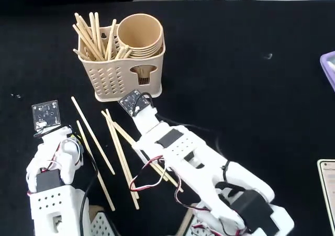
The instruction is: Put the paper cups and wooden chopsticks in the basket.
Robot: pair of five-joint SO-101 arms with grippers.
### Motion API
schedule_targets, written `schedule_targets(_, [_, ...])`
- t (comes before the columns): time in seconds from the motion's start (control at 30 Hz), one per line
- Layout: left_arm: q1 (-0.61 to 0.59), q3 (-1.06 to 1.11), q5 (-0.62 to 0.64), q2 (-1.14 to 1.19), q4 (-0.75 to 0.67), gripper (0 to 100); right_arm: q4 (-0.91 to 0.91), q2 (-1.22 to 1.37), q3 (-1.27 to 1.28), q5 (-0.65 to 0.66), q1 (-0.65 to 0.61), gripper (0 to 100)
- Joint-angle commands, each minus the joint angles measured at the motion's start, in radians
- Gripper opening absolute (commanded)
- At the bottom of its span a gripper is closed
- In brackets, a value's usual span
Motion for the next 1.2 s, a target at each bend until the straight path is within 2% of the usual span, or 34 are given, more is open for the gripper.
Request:
schedule_targets(0.0, [0.007, -0.007, -0.005, -0.011, -0.02, 12, -0.023, 0.018, -0.059, 0.081, -0.018, 20.1])
schedule_targets(0.1, [0.007, -0.007, -0.005, -0.011, -0.02, 12, -0.017, 0.038, -0.059, 0.121, -0.018, 17.9])
schedule_targets(0.27, [0.007, -0.007, -0.005, -0.011, -0.02, 12, -0.021, 0.045, -0.061, 0.126, -0.015, 1.0])
schedule_targets(0.57, [0.007, -0.007, -0.005, -0.011, -0.02, 12, 0.094, -0.107, -0.053, 0.147, -0.011, 2.1])
schedule_targets(0.83, [0.007, -0.007, -0.005, -0.011, -0.021, 12, -0.002, -0.145, -0.008, 0.14, -0.037, 3.0])
schedule_targets(1.0, [0.007, -0.007, -0.005, -0.011, -0.021, 12, -0.025, -0.077, -0.038, 0.14, -0.098, 19.6])
schedule_targets(1.17, [0.007, -0.007, -0.005, -0.011, -0.021, 12, -0.025, 0.09, -0.137, 0.14, -0.133, 18.2])
